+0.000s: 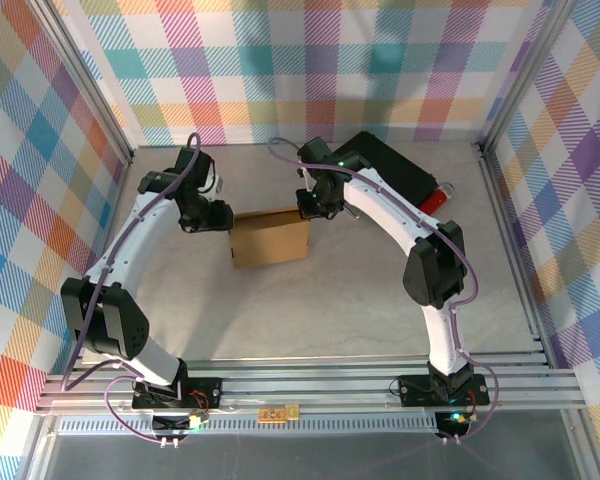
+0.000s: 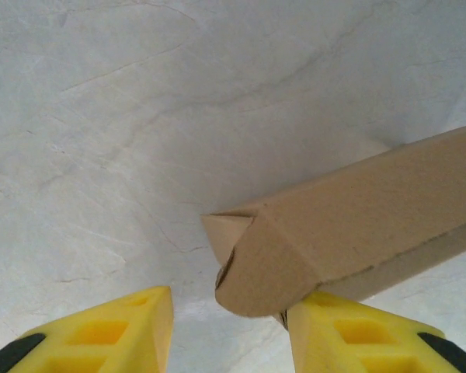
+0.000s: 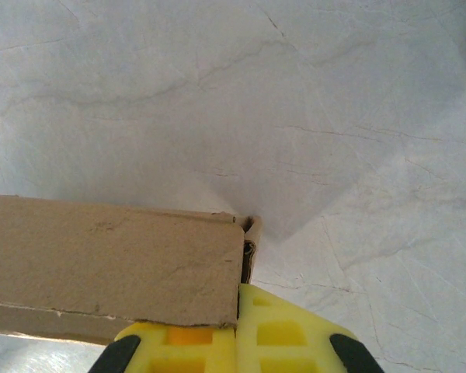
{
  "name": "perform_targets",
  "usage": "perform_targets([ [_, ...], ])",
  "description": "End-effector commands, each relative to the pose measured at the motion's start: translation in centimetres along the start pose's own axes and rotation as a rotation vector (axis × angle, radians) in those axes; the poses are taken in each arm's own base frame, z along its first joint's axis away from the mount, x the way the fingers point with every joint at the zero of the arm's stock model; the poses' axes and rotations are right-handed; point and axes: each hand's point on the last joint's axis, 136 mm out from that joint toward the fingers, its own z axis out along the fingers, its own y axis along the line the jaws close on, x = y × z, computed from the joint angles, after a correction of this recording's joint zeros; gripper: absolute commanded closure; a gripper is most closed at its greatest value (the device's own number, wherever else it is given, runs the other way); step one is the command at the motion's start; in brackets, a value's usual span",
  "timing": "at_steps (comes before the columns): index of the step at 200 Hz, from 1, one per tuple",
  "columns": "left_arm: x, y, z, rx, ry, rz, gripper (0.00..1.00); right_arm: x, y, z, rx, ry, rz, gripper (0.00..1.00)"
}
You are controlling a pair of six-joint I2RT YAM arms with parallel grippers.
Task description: Fold the paper box
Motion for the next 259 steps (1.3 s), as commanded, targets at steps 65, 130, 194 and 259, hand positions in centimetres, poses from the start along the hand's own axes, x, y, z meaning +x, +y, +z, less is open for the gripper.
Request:
perform_targets([
  [65, -1.5, -1.0, -0.5, -0.008, -0.038, 0.049, 0.78, 1.9, 0.0, 0.8, 0.011, 0.084, -0.007, 1.00],
  [130, -1.7, -1.8, -0.8, 0.024, -0.034, 0.011, 0.92, 1.8, 0.1, 0.6, 0.008, 0.080, -0.006, 1.00],
  [194, -0.9, -1.8, -0.8, 0.016, 0.048, -0.085, 1.00, 1.8, -0.1, 0.5, 0.014, 0.079, -0.007, 1.00],
  [259, -0.8, -3.7, -0.6, 0.108, 0.108, -0.262, 1.00, 1.8, 0.2, 0.4, 0.007, 0.079, 0.000, 1.00],
])
